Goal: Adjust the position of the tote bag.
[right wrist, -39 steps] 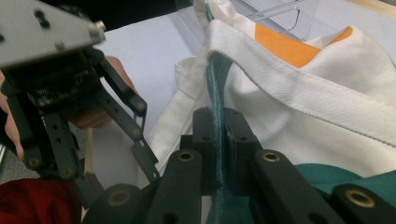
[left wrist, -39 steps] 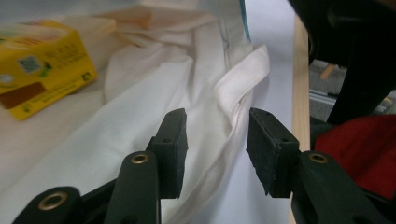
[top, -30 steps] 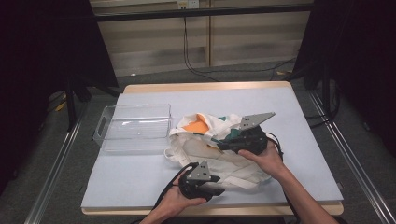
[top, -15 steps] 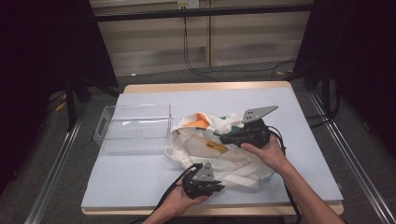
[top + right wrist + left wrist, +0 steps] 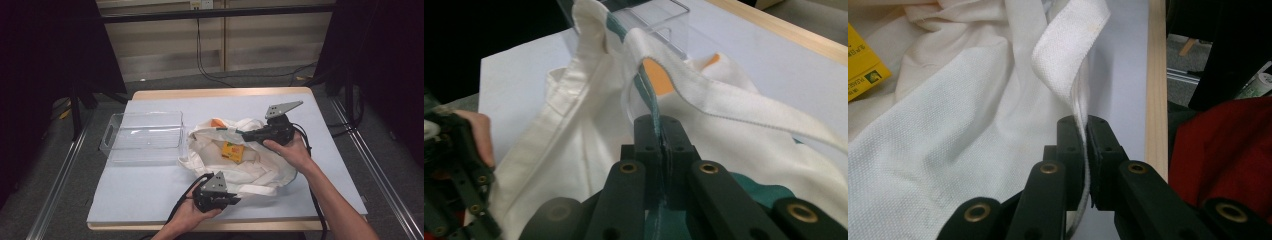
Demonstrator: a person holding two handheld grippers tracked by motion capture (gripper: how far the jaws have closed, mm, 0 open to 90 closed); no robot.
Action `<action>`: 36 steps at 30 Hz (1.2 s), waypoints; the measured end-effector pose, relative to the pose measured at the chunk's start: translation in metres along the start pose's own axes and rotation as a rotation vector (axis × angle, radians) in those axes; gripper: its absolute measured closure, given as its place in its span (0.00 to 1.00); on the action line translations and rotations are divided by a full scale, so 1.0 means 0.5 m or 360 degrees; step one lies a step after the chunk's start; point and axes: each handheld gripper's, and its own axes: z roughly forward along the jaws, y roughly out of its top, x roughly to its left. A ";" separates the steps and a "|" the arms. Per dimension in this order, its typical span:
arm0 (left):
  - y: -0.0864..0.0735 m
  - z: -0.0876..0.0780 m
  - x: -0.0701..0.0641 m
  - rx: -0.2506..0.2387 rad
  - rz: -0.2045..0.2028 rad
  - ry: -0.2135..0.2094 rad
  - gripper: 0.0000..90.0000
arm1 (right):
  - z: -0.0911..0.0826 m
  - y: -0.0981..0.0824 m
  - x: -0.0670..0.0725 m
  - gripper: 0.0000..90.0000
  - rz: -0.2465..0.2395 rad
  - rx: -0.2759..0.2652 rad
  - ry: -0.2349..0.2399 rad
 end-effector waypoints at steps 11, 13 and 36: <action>-0.006 0.008 0.001 0.0034 -0.0011 -0.0015 0.95 | 0.016 -0.003 -0.054 0.97 0.0061 0.0040 -0.0031; -0.006 0.009 0.000 0.0029 -0.0011 -0.0017 0.95 | 0.016 0.002 -0.062 0.97 0.0064 0.0043 -0.0044; 0.003 -0.004 0.005 -0.0001 -0.0040 -0.0072 0.95 | 0.059 0.002 -0.156 0.97 0.0145 0.0132 -0.0127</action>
